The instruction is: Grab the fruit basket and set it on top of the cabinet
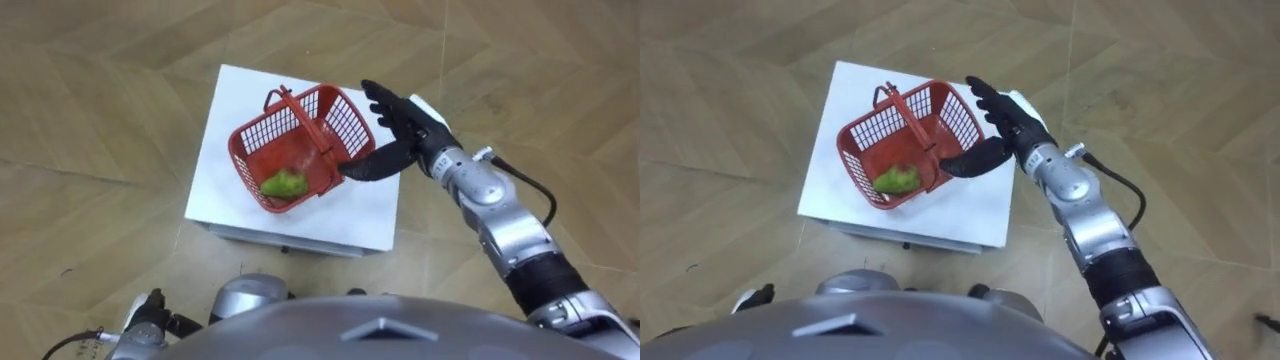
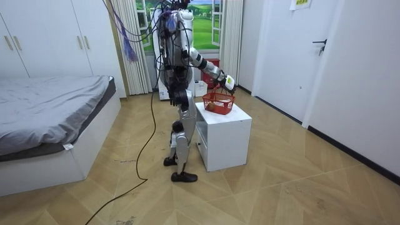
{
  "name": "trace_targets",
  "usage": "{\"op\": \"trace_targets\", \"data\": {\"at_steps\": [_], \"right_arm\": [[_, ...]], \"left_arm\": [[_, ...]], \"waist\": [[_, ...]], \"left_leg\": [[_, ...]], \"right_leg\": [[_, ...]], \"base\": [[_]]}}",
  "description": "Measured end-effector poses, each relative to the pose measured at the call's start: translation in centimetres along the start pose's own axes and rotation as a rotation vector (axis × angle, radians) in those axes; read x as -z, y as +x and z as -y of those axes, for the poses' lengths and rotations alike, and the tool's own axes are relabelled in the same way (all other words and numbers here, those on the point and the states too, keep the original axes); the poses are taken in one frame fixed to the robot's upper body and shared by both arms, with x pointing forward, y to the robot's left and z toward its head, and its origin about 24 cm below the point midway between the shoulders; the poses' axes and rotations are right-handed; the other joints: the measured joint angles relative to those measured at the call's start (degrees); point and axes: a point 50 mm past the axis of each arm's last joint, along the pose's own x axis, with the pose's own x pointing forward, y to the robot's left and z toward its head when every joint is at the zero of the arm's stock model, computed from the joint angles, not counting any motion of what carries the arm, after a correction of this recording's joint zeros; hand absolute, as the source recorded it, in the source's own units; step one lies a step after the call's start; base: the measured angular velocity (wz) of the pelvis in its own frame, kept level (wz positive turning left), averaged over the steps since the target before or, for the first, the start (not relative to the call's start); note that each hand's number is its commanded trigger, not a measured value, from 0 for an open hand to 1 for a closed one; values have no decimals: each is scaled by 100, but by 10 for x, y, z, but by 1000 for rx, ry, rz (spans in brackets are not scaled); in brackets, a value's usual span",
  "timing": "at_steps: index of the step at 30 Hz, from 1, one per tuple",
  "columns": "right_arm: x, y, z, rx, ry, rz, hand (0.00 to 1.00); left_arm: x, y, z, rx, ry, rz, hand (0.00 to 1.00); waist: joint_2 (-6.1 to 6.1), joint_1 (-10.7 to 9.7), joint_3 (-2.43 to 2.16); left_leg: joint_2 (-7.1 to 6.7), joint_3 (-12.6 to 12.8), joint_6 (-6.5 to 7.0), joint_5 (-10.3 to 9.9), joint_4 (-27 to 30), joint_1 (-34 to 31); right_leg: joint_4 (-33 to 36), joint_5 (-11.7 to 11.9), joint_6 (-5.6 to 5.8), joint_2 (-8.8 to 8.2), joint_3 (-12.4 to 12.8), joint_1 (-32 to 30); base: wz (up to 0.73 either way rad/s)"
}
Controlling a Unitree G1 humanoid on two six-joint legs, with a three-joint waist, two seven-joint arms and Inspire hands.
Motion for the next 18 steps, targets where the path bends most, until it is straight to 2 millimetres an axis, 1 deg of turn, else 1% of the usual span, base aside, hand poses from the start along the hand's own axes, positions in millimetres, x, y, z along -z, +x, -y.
{"op": "trace_targets", "data": {"at_steps": [1,2,3,4,5,7,8,9,10,11,12,13,14,15,16,17,18], "right_arm": [[1,-2,2,12,4,2,0],[3,-5,5,31,14,1,0],[6,-7,7,49,21,-7,0],[10,-9,8,58,22,-15,0],[17,-12,10,78,18,-39,0],[30,-15,11,99,18,-91,0],[42,-19,12,112,11,-136,0],[56,-23,13,131,11,-195,0],[65,-26,15,145,6,-232,0],[82,-35,16,173,2,-305,0],[101,-44,18,194,20,-380,0],[111,-49,18,203,34,-426,0],[132,-62,18,223,66,-530,0],[149,-75,15,231,87,-621,0],[156,-80,12,229,97,-659,0],[168,-91,7,220,113,-728,0],[172,-95,4,217,119,-755,0]], "left_arm": [[0,0,1,1,-7,-2,0],[2,-1,2,4,-21,-9,0],[5,-1,3,4,-22,-13,0],[5,-1,2,2,-24,-13,0],[5,-1,1,-3,-30,-13,0],[5,-1,0,-9,-39,-14,0],[6,-1,0,-10,-39,-17,0],[7,-1,1,-12,-36,-23,0],[8,-1,0,-14,-36,-26,0],[9,-1,0,-17,-28,-29,0],[10,-1,-1,-22,-32,-32,0],[11,-1,-2,-26,-38,-34,0],[11,-1,-2,-37,-40,-35,0],[12,-1,-2,-43,-38,-38,0],[13,-2,-2,-44,-35,-41,0],[14,-2,-2,-44,-21,-46,0],[14,-2,-1,-44,-11,-48,0]], "waist": [[28,-32,5],[83,-99,-13],[113,-201,-6],[115,-252,-11],[117,-284,-29],[92,-314,-44],[90,-374,-45],[65,-439,-56],[58,-448,-52],[69,-442,-45],[59,-467,-51],[55,-482,-53],[49,-490,-53],[49,-465,-52],[50,-468,-51],[63,-483,-45],[73,-485,-42]], "left_leg": [[0,4,0,0,-10,17],[0,8,0,0,-66,81],[1,5,-1,0,-151,183],[1,3,-1,0,-179,214],[7,3,-1,0,-191,233],[14,8,-2,0,-191,236],[15,7,-2,-1,-190,238],[15,2,-2,-1,-190,256],[15,3,-3,-1,-194,276],[16,-1,-9,-4,-221,309],[18,-19,-11,-6,-258,321],[18,-29,-11,-6,-277,323],[18,-42,-10,-6,-298,323],[19,-42,-8,-8,-299,322],[21,-40,-6,-9,-300,323],[25,-46,-6,-10,-302,322],[26,-46,-6,-10,-301,322]], "right_leg": [[0,0,0,0,13,23],[0,-4,7,3,41,68],[-6,-27,42,0,25,131],[-5,-34,51,0,20,151],[3,-40,51,3,8,164],[-4,-40,50,13,23,164],[-7,-40,50,17,30,170],[-12,-40,50,19,30,195],[-16,-40,50,20,31,218],[-16,-41,50,22,33,239],[-16,-41,50,23,19,241],[-16,-41,50,23,-1,241],[-10,-41,50,21,-28,238],[-2,-41,50,21,-48,231],[-1,-41,50,22,-61,229],[-1,-40,49,25,-77,230],[-1,-40,49,27,-79,231]], "base": [[0],[0],[0],[0],[0],[-2],[3],[4],[0],[0],[3],[11],[9],[5],[0],[0],[0]]}}
